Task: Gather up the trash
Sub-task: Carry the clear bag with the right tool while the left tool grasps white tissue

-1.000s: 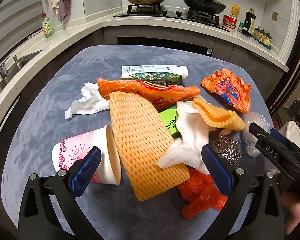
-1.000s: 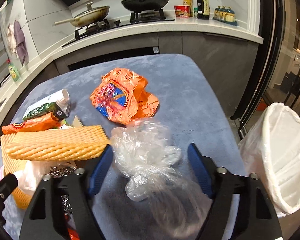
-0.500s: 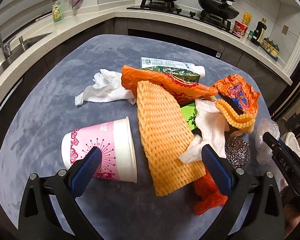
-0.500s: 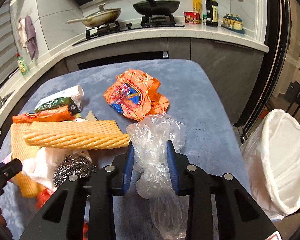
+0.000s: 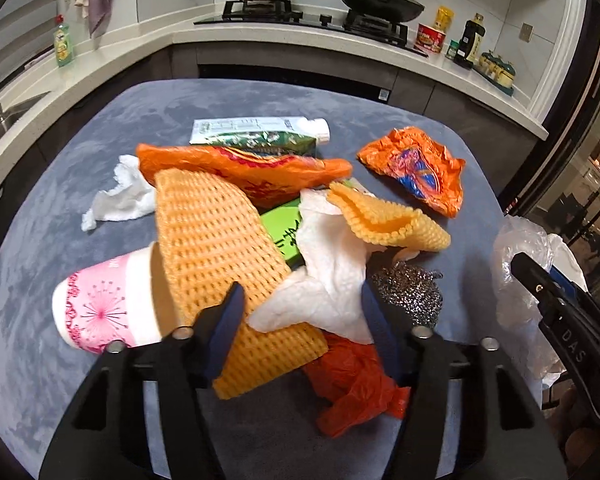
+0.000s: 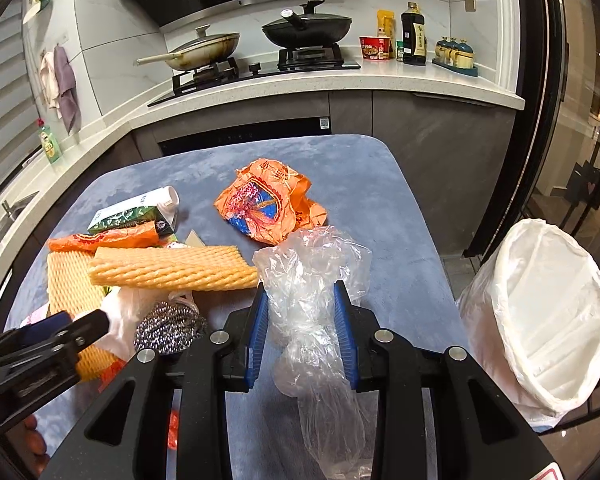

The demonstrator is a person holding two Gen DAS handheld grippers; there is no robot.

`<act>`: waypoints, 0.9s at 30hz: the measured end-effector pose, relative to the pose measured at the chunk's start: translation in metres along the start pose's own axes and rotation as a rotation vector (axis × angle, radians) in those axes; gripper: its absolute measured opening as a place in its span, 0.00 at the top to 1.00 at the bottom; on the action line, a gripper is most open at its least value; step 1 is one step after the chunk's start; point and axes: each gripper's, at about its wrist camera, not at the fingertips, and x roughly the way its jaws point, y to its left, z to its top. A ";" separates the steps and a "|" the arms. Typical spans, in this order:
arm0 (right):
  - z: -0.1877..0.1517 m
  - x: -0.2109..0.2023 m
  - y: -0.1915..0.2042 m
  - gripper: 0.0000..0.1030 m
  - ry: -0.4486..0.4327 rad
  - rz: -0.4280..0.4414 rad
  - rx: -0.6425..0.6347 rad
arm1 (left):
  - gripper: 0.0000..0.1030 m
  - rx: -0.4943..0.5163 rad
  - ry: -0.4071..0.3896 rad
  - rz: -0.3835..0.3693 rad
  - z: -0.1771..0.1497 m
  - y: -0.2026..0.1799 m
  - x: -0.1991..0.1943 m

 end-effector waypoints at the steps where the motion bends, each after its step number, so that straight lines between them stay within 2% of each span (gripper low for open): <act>1: -0.001 0.000 -0.001 0.71 0.002 0.001 0.003 | 0.66 0.004 0.009 -0.007 -0.001 -0.001 0.002; 4: -0.002 -0.003 -0.003 0.71 0.003 0.004 0.007 | 0.84 0.019 0.020 -0.015 -0.004 -0.004 0.004; 7: -0.001 -0.008 -0.004 0.71 -0.003 0.011 0.009 | 0.88 0.027 0.009 -0.019 -0.005 -0.004 -0.003; 13: 0.001 -0.032 -0.007 0.70 -0.047 0.024 0.012 | 0.90 0.017 -0.037 -0.024 -0.002 -0.001 -0.034; 18: 0.007 -0.063 -0.016 0.71 -0.107 0.038 0.025 | 0.90 0.015 -0.110 -0.037 0.006 -0.002 -0.075; 27: 0.020 -0.127 -0.045 0.71 -0.241 0.028 0.061 | 0.90 0.060 -0.261 -0.137 0.025 -0.037 -0.151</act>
